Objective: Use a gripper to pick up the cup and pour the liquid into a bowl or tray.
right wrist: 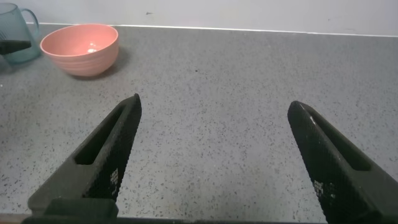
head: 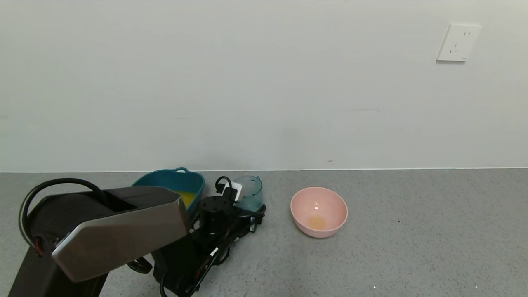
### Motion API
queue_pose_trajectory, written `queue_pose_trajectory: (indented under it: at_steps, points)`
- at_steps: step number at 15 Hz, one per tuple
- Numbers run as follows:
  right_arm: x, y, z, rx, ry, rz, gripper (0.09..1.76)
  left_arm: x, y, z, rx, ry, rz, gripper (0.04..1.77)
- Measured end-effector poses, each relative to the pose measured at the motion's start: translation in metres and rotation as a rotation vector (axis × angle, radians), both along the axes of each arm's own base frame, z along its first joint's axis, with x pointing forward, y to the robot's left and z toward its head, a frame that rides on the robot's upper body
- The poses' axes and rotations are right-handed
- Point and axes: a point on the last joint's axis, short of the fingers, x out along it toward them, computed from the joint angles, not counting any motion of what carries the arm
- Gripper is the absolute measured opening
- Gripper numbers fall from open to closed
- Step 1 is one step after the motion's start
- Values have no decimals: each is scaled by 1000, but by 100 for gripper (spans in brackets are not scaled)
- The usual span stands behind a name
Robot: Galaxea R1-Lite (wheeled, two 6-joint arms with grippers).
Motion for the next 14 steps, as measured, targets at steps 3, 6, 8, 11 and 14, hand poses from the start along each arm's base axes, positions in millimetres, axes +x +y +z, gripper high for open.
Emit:
queue_pose_trajectory:
  at_steps: [3,6,8,11,14]
  points:
    - [0,0,0,0,0,0,171,-6,3,15,25,52,2,164]
    - [0,0,0,1,0,1,171,-16,8,38,33,67,2,166]
    - [0,0,0,0,0,0,171,-26,13,54,41,79,2,167]
    - [0,0,0,0,0,0,171,-49,25,87,52,99,4,169]
    - [0,0,0,0,0,0,171,-81,42,131,46,78,19,169]
